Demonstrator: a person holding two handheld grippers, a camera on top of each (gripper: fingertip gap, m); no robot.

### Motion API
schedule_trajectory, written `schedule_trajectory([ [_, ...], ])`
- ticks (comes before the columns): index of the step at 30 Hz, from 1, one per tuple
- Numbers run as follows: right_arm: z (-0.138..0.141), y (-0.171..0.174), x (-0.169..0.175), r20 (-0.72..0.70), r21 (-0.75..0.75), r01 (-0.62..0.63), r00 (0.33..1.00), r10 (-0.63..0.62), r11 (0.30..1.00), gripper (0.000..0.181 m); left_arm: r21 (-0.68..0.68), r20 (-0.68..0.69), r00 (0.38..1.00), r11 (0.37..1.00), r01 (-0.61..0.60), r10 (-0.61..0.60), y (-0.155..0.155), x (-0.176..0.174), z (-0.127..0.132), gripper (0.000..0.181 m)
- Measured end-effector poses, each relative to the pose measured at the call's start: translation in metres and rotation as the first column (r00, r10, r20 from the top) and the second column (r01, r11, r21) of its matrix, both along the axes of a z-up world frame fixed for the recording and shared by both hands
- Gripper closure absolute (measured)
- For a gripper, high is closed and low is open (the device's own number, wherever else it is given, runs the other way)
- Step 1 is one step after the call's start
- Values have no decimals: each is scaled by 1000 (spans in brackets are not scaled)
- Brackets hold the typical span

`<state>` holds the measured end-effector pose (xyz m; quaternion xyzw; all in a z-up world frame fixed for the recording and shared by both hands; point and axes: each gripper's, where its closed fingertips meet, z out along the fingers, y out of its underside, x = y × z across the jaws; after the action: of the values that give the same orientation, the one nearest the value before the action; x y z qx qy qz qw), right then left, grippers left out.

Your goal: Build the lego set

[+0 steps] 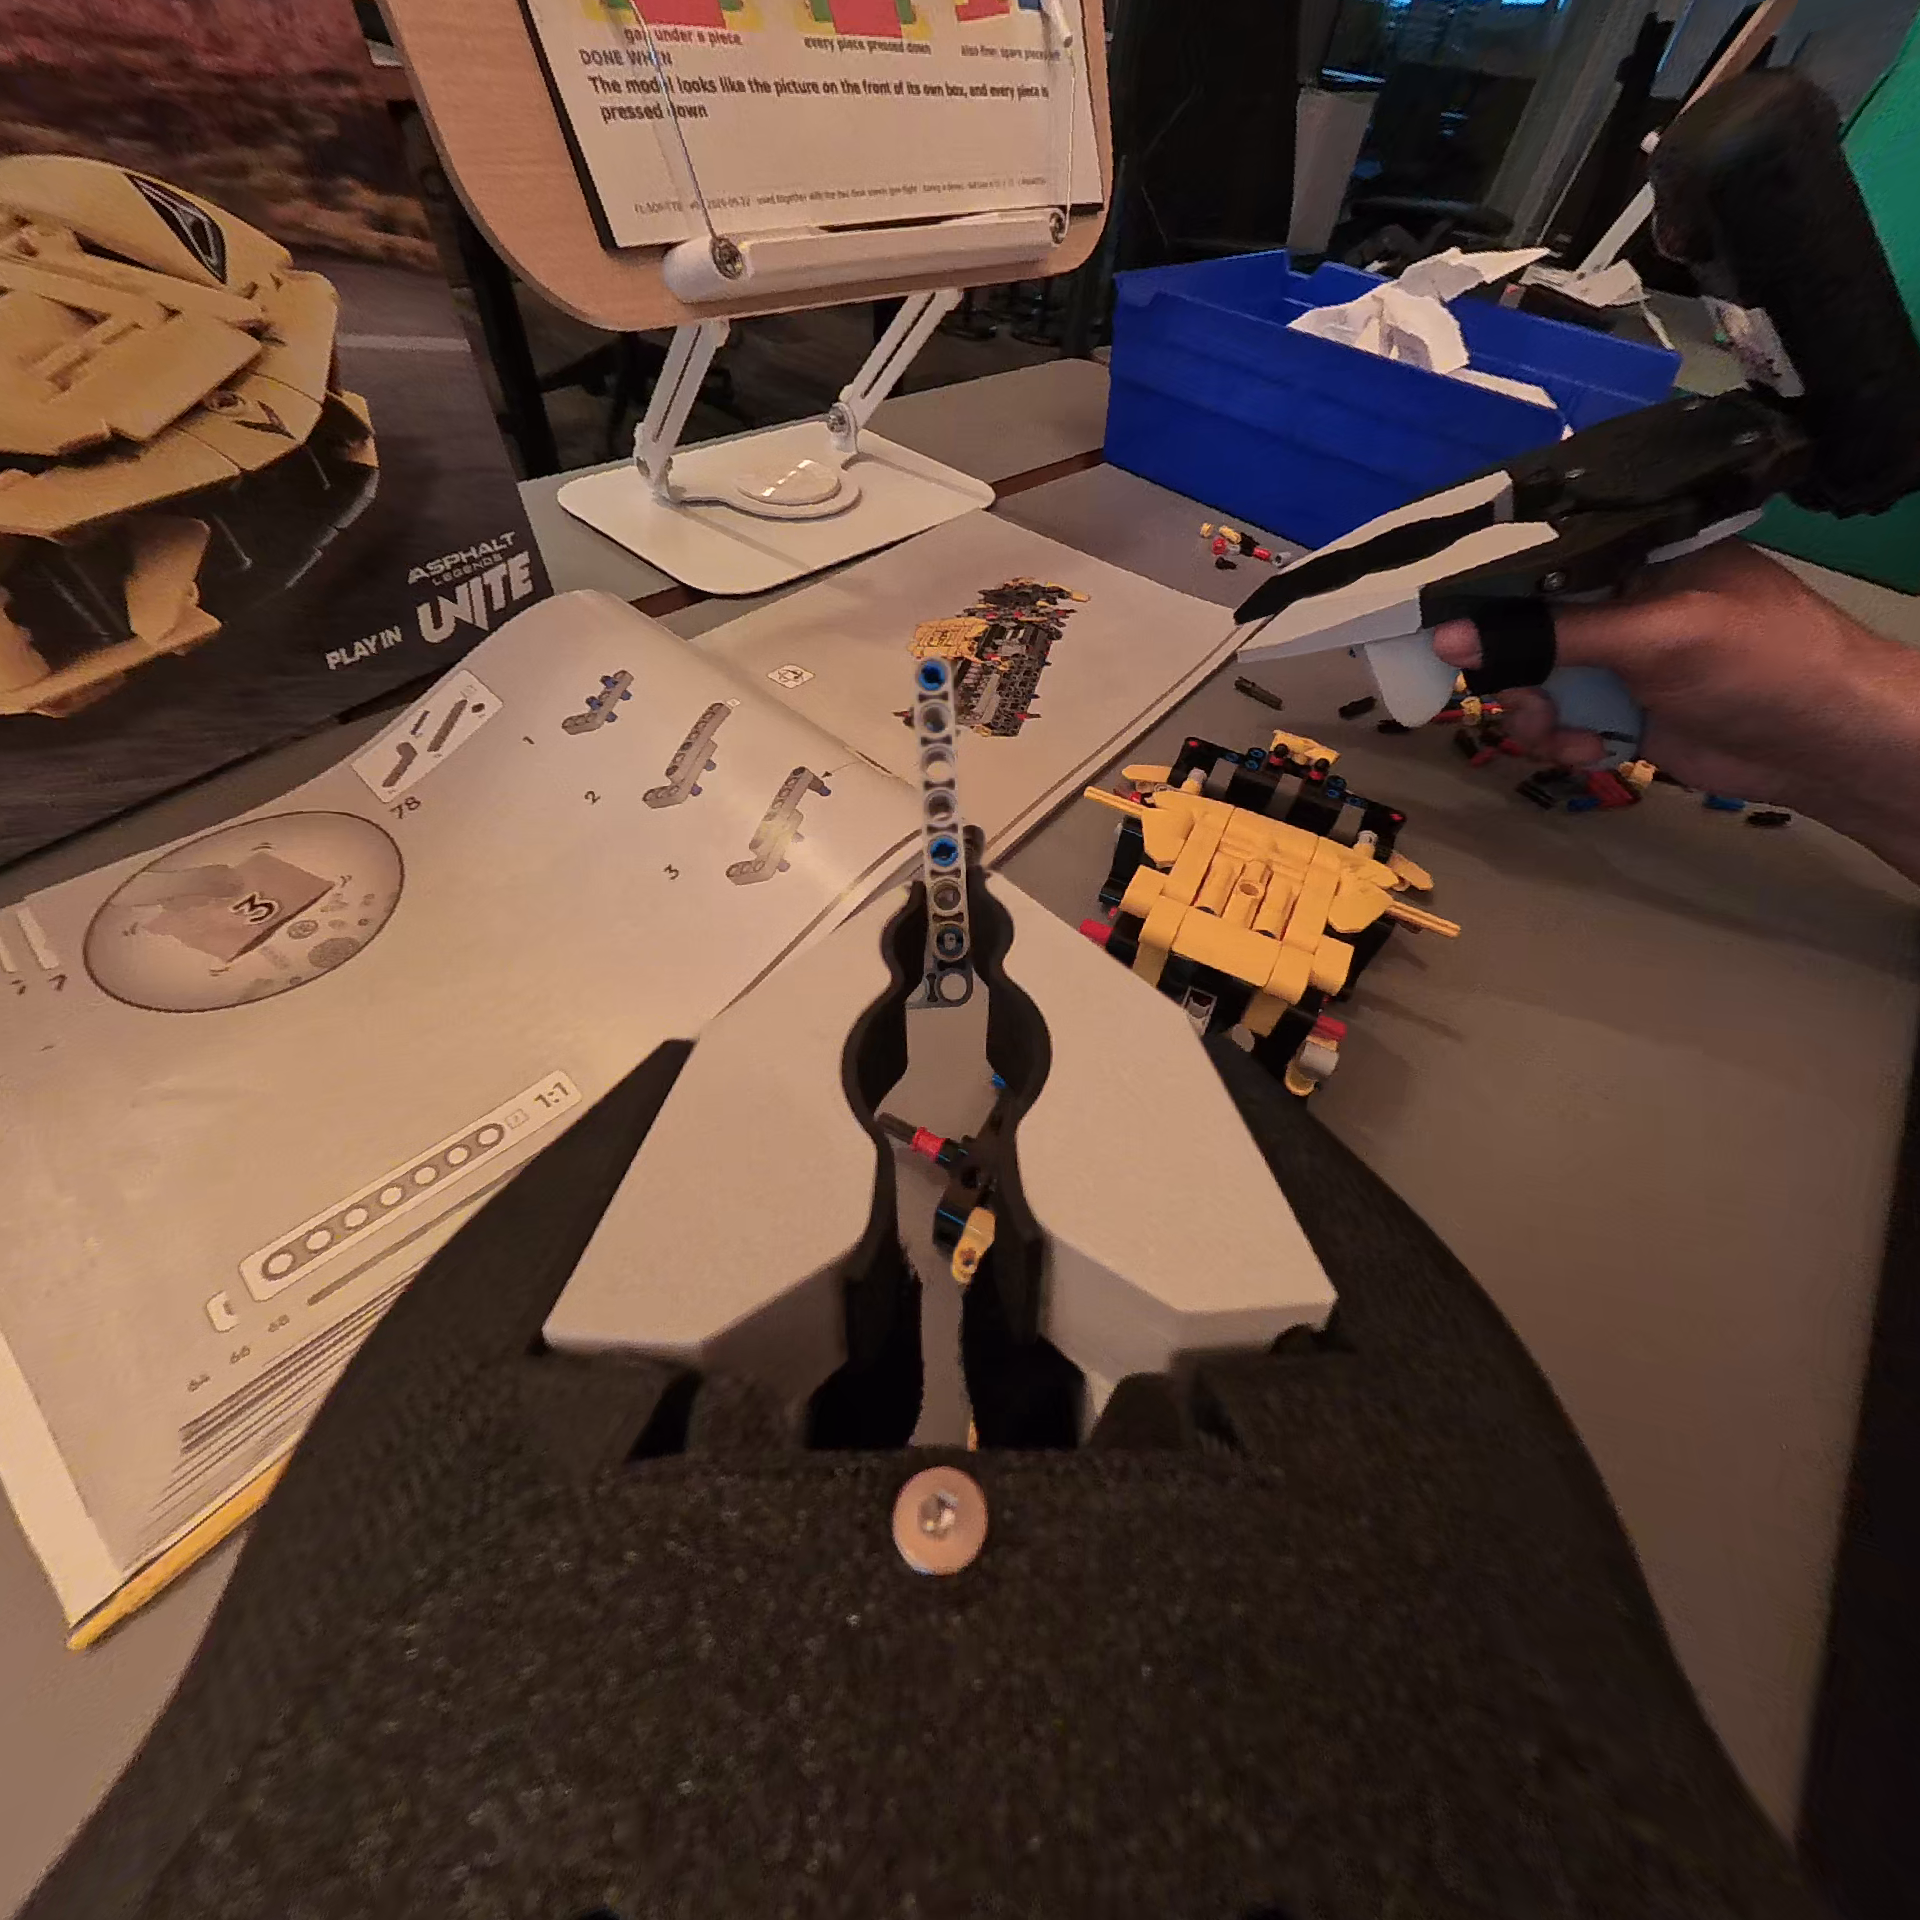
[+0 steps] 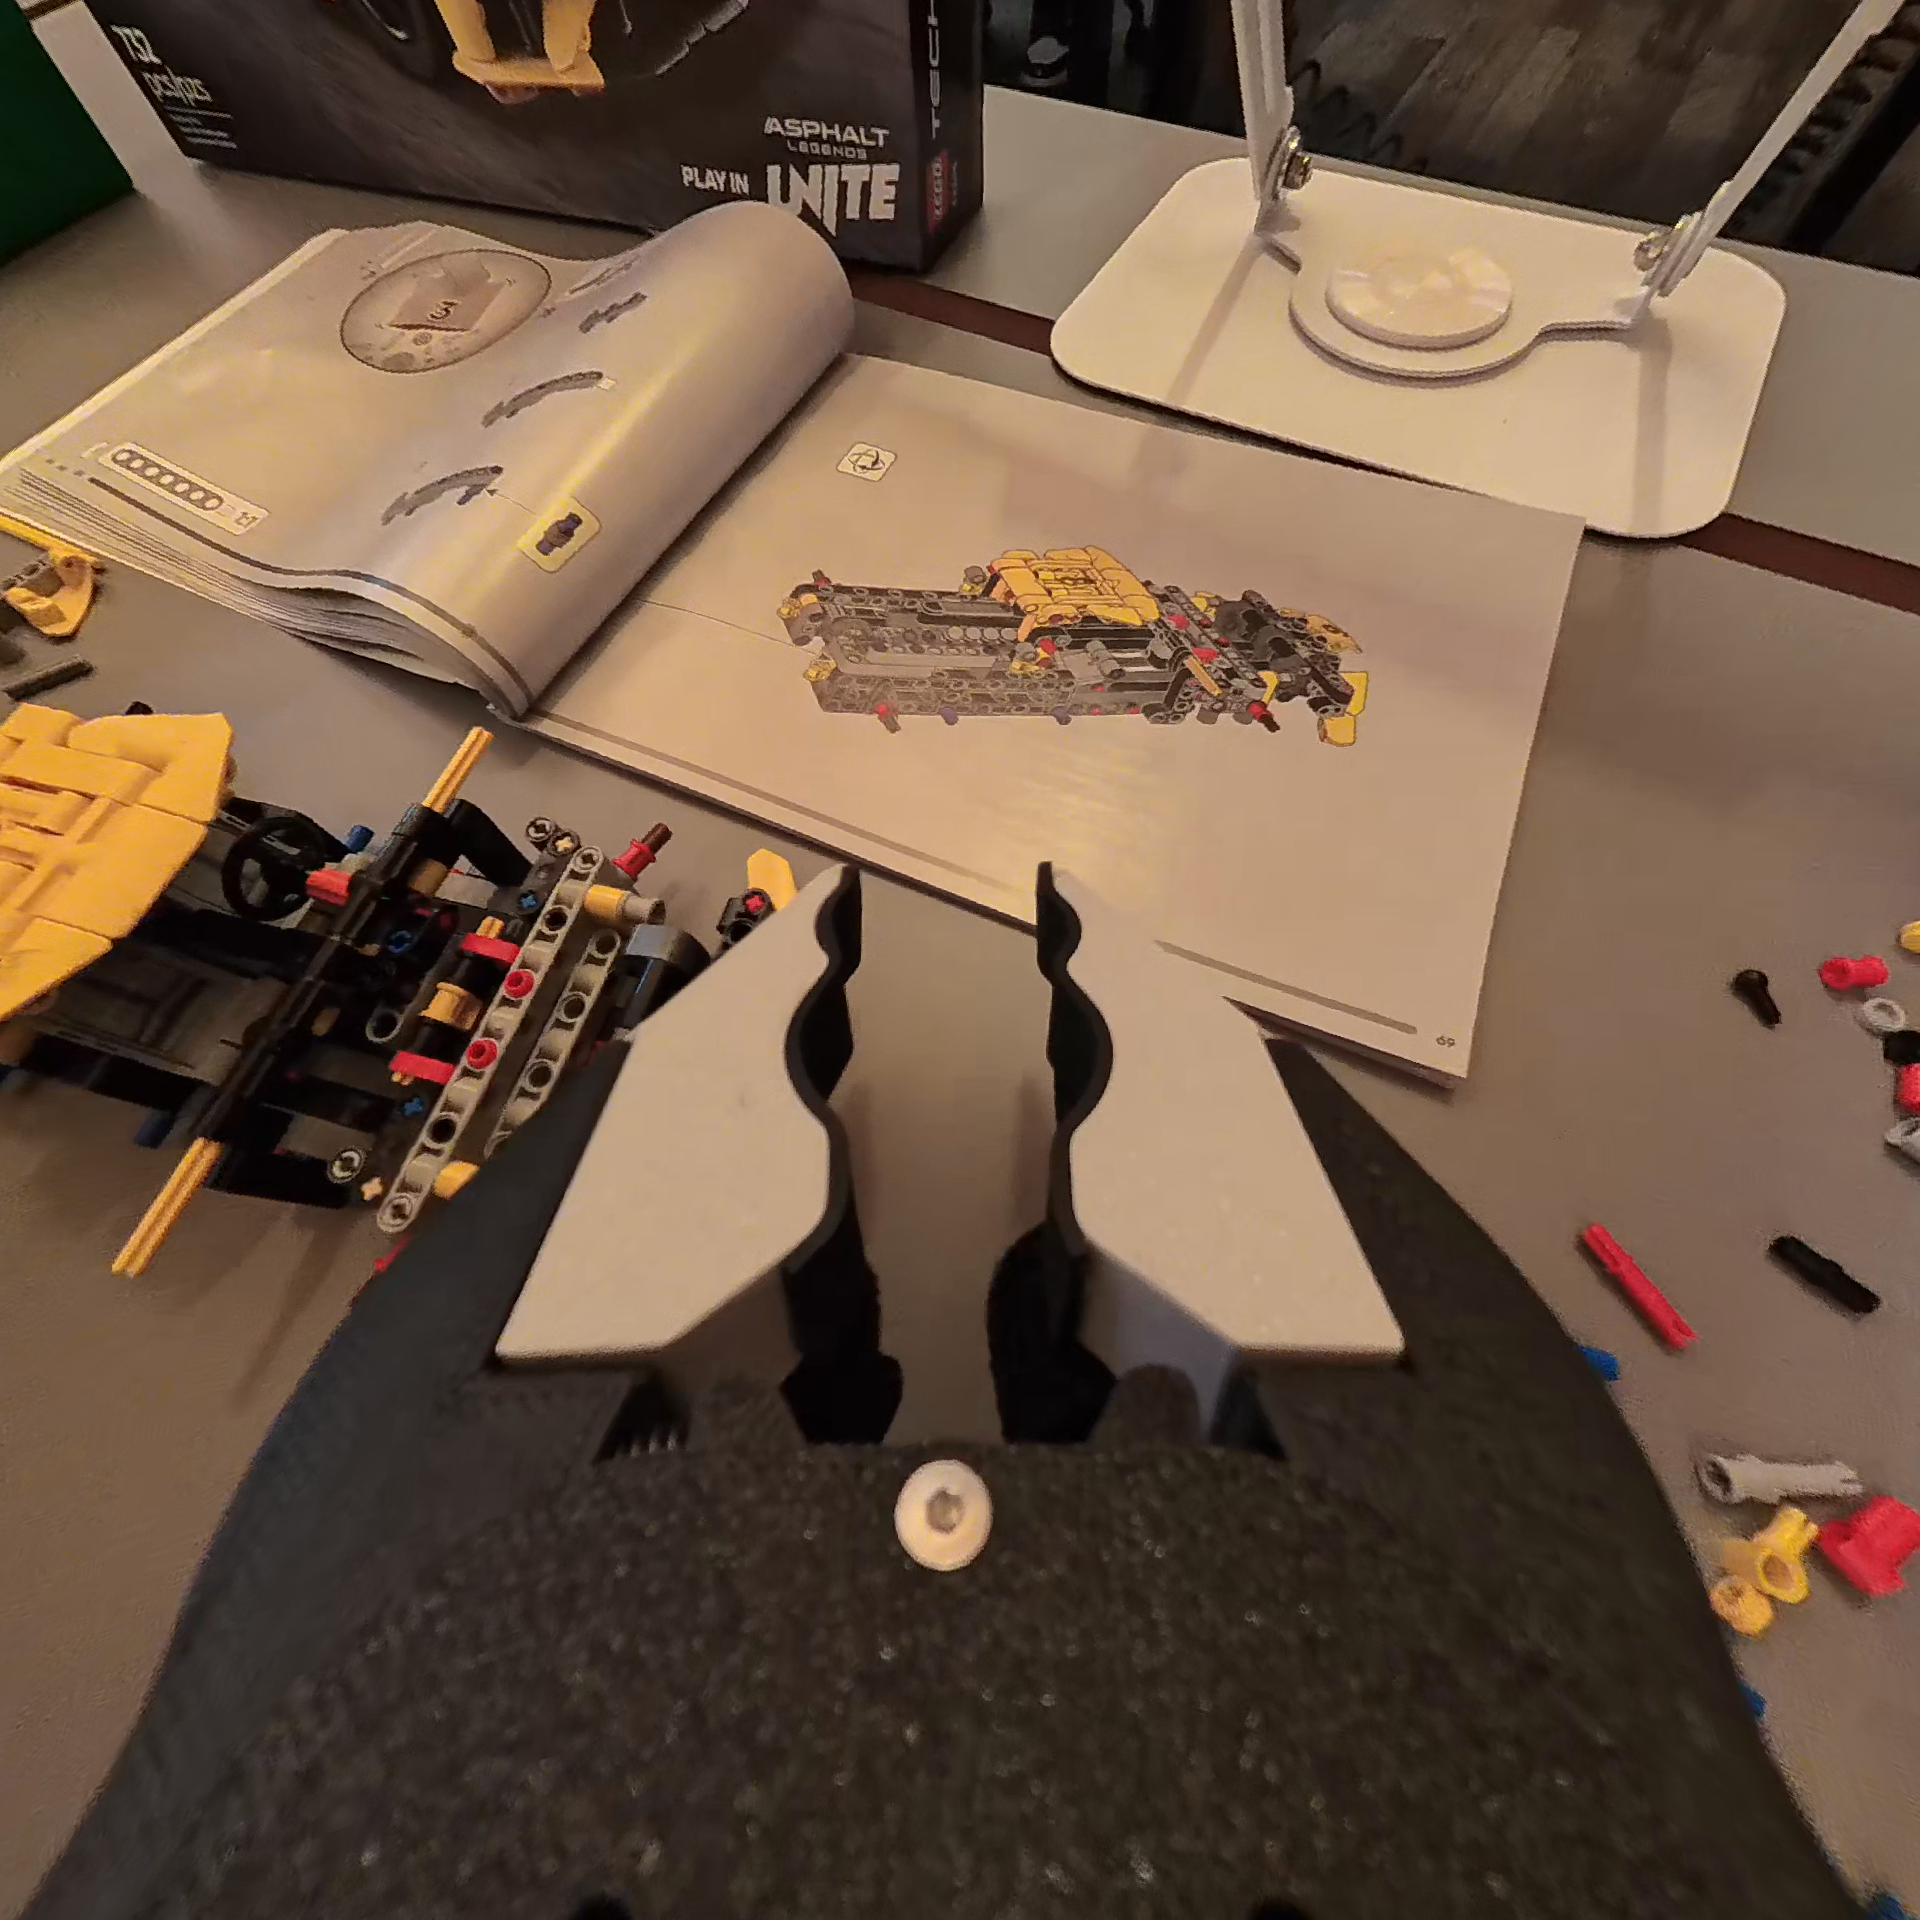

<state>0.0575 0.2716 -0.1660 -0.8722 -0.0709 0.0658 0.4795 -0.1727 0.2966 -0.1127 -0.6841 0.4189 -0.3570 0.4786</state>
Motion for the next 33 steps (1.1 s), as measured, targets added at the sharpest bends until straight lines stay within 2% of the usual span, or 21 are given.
schedule_trajectory([
  [9, 7, 0, -9, 0, 17, -32, 999, 32, 999, 149, 35, -16, 1000, 999, 16, -15, -4, 0, 4, 174],
  [14, 12, 0, -19, -6, 35, -63, 998, 63, 997, 150, 41, -69, 995, 996, 78, -75, -14, 2, 1, 174],
  [19, 13, 0, -26, -16, 43, -88, 996, 88, 995, 151, 56, -82, 987, 988, 146, -141, -27, -7, 12, 175],
  [28, 5, 1, -22, -42, 44, -75, 996, 77, 996, 151, 2, -234, 892, 917, 398, -386, -76, -12, -11, 175],
  [33, 10, 2, -23, -100, 56, -75, 992, 81, 996, 151, -20, -361, 841, 906, 424, -402, -84, -13, -34, 175],
])
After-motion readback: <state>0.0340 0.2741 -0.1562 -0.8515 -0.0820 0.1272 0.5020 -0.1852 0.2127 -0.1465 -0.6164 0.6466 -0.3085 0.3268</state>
